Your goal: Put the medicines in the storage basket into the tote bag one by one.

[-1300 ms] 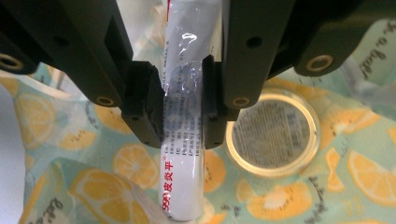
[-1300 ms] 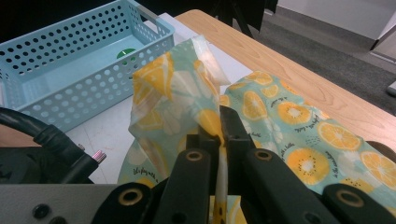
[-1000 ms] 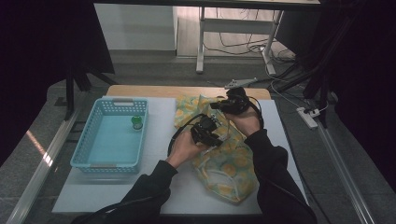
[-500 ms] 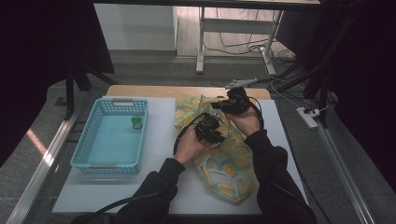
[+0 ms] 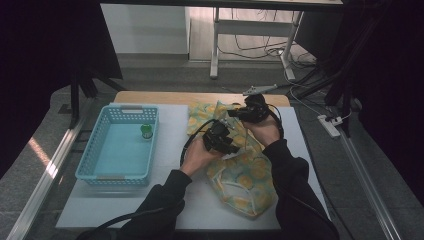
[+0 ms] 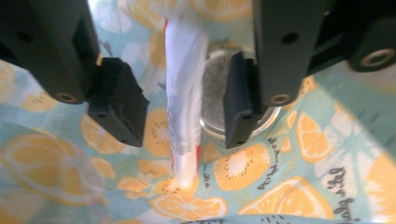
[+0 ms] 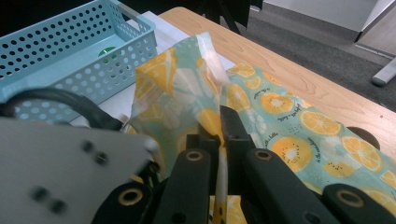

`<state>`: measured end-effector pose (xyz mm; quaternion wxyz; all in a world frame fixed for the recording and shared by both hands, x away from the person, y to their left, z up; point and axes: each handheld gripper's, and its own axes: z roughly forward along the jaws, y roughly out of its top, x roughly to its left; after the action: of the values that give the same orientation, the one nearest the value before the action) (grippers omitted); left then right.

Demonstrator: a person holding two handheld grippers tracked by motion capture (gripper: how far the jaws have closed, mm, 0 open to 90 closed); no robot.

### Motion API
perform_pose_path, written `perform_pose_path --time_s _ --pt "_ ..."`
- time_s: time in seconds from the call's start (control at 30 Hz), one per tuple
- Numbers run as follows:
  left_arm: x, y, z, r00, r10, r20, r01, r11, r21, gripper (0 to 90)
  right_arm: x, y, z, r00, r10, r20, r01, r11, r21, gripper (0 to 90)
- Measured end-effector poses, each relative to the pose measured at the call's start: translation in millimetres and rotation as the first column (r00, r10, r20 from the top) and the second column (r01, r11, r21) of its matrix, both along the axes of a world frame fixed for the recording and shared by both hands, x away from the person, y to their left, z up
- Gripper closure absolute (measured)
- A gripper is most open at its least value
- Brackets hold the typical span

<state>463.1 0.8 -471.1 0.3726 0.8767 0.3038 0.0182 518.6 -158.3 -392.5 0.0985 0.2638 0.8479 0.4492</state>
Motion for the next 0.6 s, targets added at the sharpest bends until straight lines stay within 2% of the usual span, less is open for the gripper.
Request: perform_pose_path --time_s 0.4,0.6 --pt "-27.5 35.2 26.4 0.9998 -0.016 0.011 0.017 0.9989 -0.044 31.9 -2.5 2.4 -1.0 0.9999 0.012 -0.006 -0.012 0.9999 0.002 90.0" --pt "-33.7 59.6 33.2 0.9995 0.018 0.024 -0.017 0.9973 -0.072 23.4 -4.0 3.3 -1.3 0.9998 0.016 -0.009 -0.016 0.9999 0.002 90.0"
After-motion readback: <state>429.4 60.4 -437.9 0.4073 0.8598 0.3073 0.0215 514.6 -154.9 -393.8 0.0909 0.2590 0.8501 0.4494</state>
